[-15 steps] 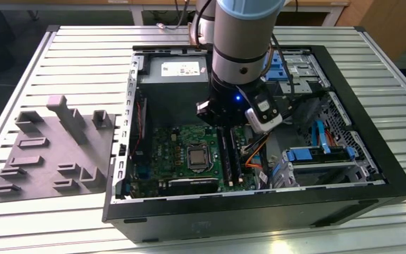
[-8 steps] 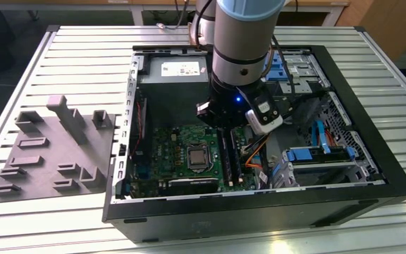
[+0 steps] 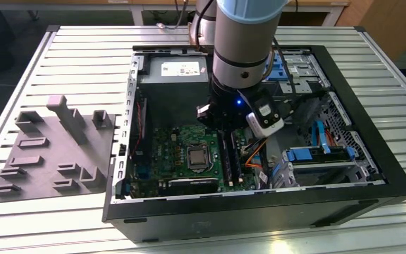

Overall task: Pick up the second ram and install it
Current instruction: 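Press down the second ram until it locks into place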

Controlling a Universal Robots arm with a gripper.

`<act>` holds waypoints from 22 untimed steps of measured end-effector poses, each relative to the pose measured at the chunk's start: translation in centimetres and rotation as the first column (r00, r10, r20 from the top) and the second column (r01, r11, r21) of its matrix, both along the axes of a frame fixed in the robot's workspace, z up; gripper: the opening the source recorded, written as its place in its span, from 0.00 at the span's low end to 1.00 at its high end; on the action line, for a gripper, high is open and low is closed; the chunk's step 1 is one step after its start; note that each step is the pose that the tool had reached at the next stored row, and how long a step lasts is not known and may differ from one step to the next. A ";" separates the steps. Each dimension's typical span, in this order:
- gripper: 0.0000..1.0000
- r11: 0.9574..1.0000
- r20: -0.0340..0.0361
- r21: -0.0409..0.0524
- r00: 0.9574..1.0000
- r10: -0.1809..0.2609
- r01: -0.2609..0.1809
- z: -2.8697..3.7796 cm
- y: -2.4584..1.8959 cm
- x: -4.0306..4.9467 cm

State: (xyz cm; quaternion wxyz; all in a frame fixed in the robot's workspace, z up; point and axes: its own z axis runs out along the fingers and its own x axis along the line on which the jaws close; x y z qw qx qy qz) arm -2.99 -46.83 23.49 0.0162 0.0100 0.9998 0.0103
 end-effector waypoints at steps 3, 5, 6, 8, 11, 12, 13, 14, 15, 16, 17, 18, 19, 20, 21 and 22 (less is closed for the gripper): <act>0.11 1.000 0.000 0.000 1.000 0.000 0.000 0.00 -0.25 0.00; 0.11 1.000 0.000 0.000 1.000 0.000 0.000 0.00 -0.42 0.00; 0.11 1.000 0.000 0.000 1.000 0.000 0.000 0.00 -0.50 0.00; 0.11 1.000 0.000 0.000 1.000 0.000 0.000 0.00 -0.66 0.00; 0.11 1.000 0.000 0.000 1.000 0.000 0.000 0.00 -0.83 0.00; 0.11 1.000 0.000 0.000 1.000 0.000 0.000 0.00 -0.87 0.00; 0.11 1.000 0.000 0.000 1.000 0.000 0.000 0.00 -0.91 0.00; 0.11 1.000 0.000 0.000 1.000 0.000 0.000 0.00 -0.94 0.00; 0.11 1.000 0.000 0.000 1.000 0.000 0.000 0.01 -0.97 0.00; 0.11 1.000 0.000 0.000 1.000 0.000 0.000 0.00 -0.98 0.00; 0.11 1.000 0.000 0.000 1.000 0.000 0.000 0.00 -1.00 0.00; 0.11 1.000 0.000 -0.001 1.000 0.000 0.000 0.00 -1.03 0.00; 0.11 1.000 0.000 -0.001 1.000 0.000 0.000 0.00 -1.05 0.00; 0.11 1.000 0.000 -0.001 1.000 0.000 0.000 0.00 -1.07 0.00; 0.11 1.000 0.000 -0.001 1.000 0.000 0.000 0.00 -1.10 0.00; 0.11 1.000 0.000 -0.001 1.000 0.000 0.000 0.00 -1.13 0.00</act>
